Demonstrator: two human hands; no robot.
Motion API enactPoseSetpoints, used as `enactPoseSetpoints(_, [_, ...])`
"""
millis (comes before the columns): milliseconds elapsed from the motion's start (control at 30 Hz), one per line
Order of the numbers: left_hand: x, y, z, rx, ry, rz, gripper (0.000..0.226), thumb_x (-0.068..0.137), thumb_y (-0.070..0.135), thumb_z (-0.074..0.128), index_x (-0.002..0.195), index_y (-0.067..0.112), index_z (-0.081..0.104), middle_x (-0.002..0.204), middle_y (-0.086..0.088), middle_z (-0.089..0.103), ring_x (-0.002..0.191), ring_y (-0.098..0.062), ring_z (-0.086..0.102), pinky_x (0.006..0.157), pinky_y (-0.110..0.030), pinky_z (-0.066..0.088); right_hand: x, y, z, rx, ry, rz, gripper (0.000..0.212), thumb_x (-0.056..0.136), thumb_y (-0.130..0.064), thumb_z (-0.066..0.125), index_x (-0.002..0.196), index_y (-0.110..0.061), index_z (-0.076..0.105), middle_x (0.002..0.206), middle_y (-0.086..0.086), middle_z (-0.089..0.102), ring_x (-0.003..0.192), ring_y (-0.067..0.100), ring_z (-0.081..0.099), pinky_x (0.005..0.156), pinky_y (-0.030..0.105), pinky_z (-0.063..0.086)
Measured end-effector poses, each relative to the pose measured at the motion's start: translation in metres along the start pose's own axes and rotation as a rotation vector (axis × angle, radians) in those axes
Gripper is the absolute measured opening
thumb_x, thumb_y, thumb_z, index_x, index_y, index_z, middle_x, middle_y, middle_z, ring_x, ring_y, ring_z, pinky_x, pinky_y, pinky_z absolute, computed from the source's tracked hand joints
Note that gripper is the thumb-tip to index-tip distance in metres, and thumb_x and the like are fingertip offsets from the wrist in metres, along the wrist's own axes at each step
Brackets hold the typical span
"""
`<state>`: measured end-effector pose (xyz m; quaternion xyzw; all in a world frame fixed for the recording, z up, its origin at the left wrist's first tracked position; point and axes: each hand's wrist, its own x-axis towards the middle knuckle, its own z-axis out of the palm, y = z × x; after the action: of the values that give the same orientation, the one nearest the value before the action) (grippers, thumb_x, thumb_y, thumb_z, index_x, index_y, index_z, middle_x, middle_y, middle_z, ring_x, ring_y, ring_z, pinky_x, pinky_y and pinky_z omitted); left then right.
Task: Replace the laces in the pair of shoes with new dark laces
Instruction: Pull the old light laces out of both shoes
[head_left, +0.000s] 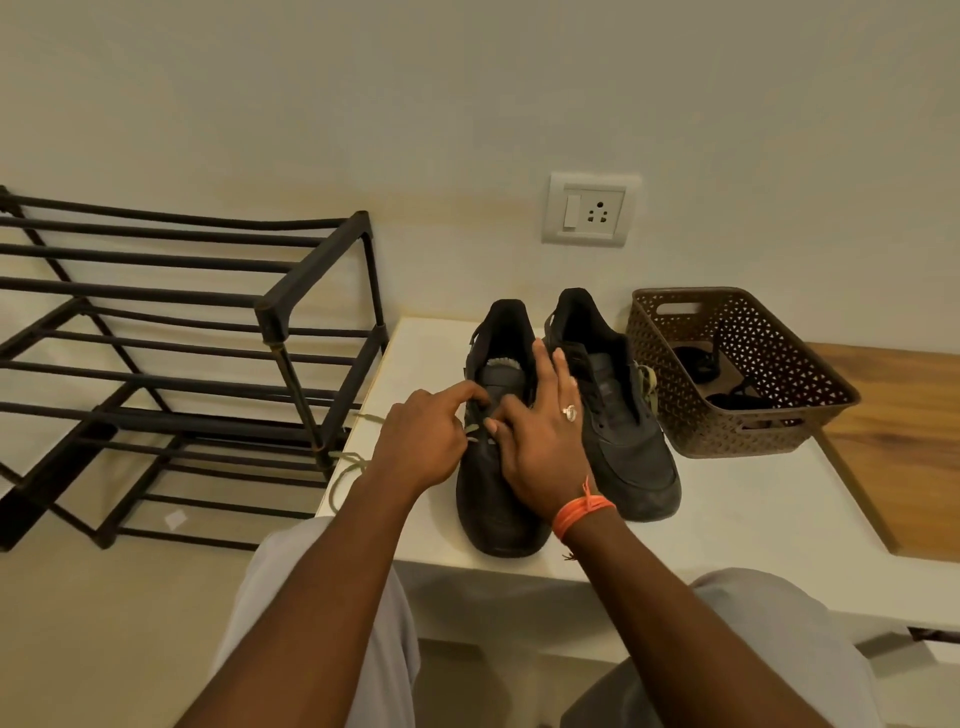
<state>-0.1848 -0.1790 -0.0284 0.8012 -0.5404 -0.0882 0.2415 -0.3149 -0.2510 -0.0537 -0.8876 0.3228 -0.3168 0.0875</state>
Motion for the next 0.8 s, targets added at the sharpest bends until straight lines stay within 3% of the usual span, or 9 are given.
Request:
enactPoseSetpoints(100, [0.002,0.001,-0.001,0.023,0.026,-0.015,0.033,0.098,0.011,0.046,0.121,0.033,0.056,0.097,-0.006,0.061,0.079,-0.018,0.050,0.077,-0.032,0.046,0.001,0.009,-0.006,-0.020,0.029,0.003,0.010,0.087,-0.028,0.060,0.083,-0.021,0.066,0.158,0.016,0.021,0.147,0.040,0.009,0.114,0.061,0.017])
enactPoseSetpoints(267, [0.003,-0.002,0.000,-0.061,0.003,-0.020,0.034,0.096,0.007,0.047,0.118,0.030,0.059,0.105,-0.007,0.065,0.082,-0.021,0.056,0.081,-0.037,0.052,-0.004,0.012,-0.007,-0.057,-0.067,-0.012,0.023,0.089,-0.038,0.059,0.107,-0.028,0.070,0.162,0.014,0.009,0.148,0.039,-0.001,0.117,0.056,0.004])
enactPoseSetpoints(433, [0.001,-0.002,-0.001,-0.035,0.033,-0.024,0.035,0.097,0.008,0.046,0.118,0.033,0.059,0.104,-0.006,0.066,0.079,-0.018,0.054,0.079,-0.036,0.051,-0.001,0.004,-0.006,-0.040,0.008,-0.026,0.005,0.083,-0.025,0.069,0.081,-0.022,0.071,0.155,0.015,0.031,0.144,0.042,0.018,0.112,0.064,0.018])
enactPoseSetpoints(533, [0.002,-0.001,-0.001,-0.029,0.045,-0.044,0.037,0.097,0.008,0.045,0.117,0.035,0.060,0.103,-0.004,0.066,0.076,-0.016,0.052,0.076,-0.033,0.049,0.008,0.015,-0.029,-0.080,0.141,0.141,0.006,0.083,-0.021,0.069,0.078,-0.020,0.072,0.152,0.012,0.036,0.145,0.038,0.020,0.113,0.061,0.018])
enactPoseSetpoints(633, [0.001,0.000,-0.003,-0.128,-0.004,-0.059,0.039,0.097,0.005,0.046,0.121,0.033,0.060,0.116,-0.003,0.065,0.082,-0.017,0.058,0.081,-0.033,0.053,0.011,0.032,-0.054,0.061,0.245,0.310,0.003,0.086,-0.020,0.069,0.084,-0.020,0.072,0.152,0.009,0.034,0.145,0.031,0.020,0.112,0.057,0.026])
enactPoseSetpoints(700, [-0.001,-0.001,-0.003,-0.174,-0.022,-0.067,0.042,0.097,0.004,0.046,0.126,0.032,0.058,0.126,-0.003,0.061,0.091,-0.018,0.060,0.087,-0.032,0.052,0.010,0.032,-0.054,0.132,0.209,0.240,0.007,0.086,-0.022,0.070,0.092,-0.021,0.071,0.154,0.009,0.027,0.145,0.030,0.017,0.113,0.055,0.030])
enactPoseSetpoints(800, [-0.001,0.000,-0.003,-0.208,-0.033,-0.072,0.045,0.098,0.004,0.044,0.133,0.031,0.054,0.135,-0.004,0.056,0.101,-0.019,0.058,0.092,-0.030,0.047,0.007,0.018,-0.029,0.005,-0.001,0.060,0.019,0.085,-0.032,0.069,0.104,-0.027,0.069,0.162,0.010,0.009,0.149,0.034,0.001,0.118,0.054,0.009])
